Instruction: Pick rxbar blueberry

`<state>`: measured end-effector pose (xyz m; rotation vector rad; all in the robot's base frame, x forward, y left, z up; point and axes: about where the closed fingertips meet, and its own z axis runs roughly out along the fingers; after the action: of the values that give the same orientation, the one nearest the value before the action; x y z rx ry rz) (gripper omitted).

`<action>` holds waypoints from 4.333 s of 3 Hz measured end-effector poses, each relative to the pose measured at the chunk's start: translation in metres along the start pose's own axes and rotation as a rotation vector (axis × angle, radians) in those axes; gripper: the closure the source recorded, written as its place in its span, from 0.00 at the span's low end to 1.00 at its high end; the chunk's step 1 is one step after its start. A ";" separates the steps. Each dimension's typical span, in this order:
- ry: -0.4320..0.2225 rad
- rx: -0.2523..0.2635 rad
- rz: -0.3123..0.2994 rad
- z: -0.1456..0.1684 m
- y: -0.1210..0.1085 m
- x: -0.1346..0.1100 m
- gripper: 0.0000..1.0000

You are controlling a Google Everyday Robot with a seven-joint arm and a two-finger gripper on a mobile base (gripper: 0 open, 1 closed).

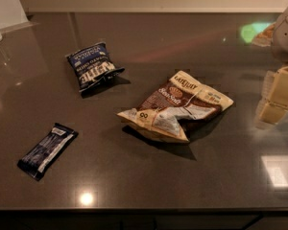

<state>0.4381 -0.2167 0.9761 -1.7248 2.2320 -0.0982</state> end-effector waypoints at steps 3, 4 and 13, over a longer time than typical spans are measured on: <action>-0.181 -0.094 -0.106 0.017 0.018 -0.069 0.00; -0.279 -0.127 -0.164 0.032 0.029 -0.117 0.00; -0.576 -0.382 -0.564 0.173 0.181 -0.365 0.00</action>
Offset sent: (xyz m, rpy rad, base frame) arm 0.0001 0.0691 -0.0086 0.1643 0.0641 0.1858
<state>0.4002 0.2040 0.8433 -2.1787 1.3733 0.6516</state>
